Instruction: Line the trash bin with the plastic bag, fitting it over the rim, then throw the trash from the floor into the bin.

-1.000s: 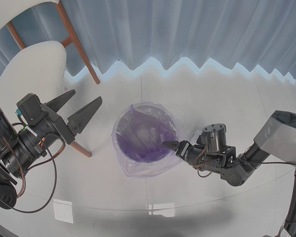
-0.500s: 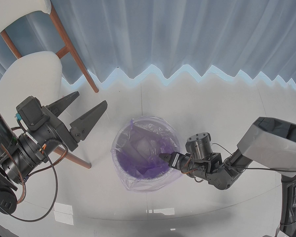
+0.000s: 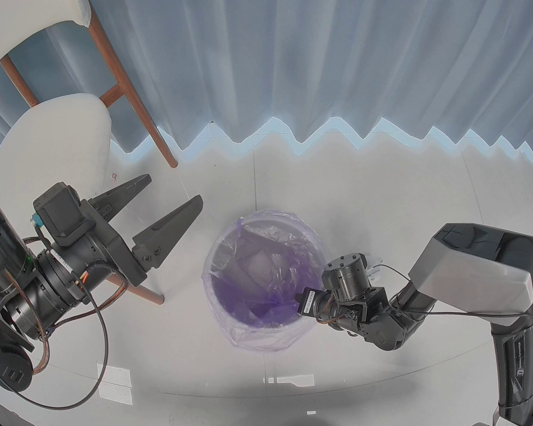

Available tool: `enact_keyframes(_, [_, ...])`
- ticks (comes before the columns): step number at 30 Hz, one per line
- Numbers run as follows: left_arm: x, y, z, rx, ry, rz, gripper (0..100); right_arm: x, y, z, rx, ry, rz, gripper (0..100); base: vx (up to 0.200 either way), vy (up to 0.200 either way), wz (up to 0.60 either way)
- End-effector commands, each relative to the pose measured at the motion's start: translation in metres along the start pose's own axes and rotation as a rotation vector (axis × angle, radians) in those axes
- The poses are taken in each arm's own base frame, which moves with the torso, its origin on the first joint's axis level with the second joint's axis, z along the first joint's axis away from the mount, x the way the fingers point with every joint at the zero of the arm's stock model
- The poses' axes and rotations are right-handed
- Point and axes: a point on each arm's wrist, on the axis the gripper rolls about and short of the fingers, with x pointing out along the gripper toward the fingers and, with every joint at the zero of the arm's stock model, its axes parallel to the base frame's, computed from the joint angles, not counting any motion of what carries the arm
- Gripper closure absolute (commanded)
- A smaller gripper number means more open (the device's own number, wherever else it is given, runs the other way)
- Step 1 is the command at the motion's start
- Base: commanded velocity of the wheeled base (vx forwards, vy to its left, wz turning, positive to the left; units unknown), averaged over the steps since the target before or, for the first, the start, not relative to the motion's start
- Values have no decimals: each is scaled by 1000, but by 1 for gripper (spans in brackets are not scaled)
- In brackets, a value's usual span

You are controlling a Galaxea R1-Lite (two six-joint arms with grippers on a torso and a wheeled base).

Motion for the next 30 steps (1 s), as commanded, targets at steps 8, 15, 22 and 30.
enact_keyframes(8, [0, 0, 0, -1, 0, -1, 0, -12, -3, 14, -132, -49, -21, 100, 0, 0, 0])
enact_keyframes(15, [0, 0, 0, 0, -3, -1, 0, -50, -7, 43, -285, -119, -1, 100, 0, 0, 0])
enact_keyframes(22, [0, 0, -1, -2, 5, -2, 0, -65, -23, 44, -465, -199, 157, 100, 0, 0, 0])
enact_keyframes(30, [0, -1, -2, -6, 11, -12, 0, -53, -49, 51, -744, -231, 382, 100, 0, 0, 0])
